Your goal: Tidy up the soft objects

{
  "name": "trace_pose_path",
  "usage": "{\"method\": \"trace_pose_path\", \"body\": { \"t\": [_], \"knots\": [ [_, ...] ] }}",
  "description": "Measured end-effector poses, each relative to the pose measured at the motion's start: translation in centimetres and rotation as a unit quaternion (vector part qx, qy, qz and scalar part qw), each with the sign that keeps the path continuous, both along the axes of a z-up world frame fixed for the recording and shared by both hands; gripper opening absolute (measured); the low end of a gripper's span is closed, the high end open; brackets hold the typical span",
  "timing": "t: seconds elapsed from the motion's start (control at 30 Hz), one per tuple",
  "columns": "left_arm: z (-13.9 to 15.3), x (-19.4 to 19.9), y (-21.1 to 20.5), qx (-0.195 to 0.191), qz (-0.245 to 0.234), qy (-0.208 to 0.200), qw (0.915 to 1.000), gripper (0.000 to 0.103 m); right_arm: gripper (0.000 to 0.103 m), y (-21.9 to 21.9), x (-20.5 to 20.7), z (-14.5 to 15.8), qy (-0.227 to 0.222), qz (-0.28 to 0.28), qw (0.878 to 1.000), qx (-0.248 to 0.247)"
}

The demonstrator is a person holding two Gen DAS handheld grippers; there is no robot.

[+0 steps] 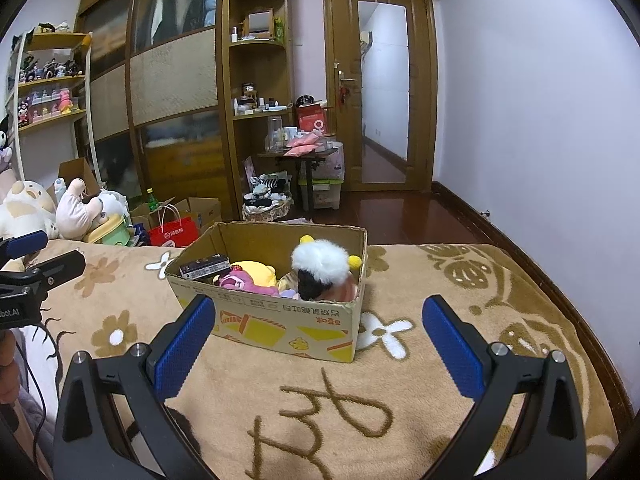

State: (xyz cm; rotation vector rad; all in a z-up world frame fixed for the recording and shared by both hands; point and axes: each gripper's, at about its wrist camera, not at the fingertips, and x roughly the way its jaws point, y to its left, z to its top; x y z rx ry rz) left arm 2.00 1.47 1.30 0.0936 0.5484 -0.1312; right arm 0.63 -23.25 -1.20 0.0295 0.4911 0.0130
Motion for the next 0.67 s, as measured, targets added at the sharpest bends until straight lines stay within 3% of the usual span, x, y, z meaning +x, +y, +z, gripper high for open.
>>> {"method": "trace_pose_path", "body": {
  "t": [0.67],
  "knots": [
    [-0.13, -0.15, -0.04, 0.000, -0.001, 0.003, 1.0000, 0.101, 0.103, -0.06, 0.00, -0.12, 0.002, 0.000, 1.000, -0.001]
  ]
}}
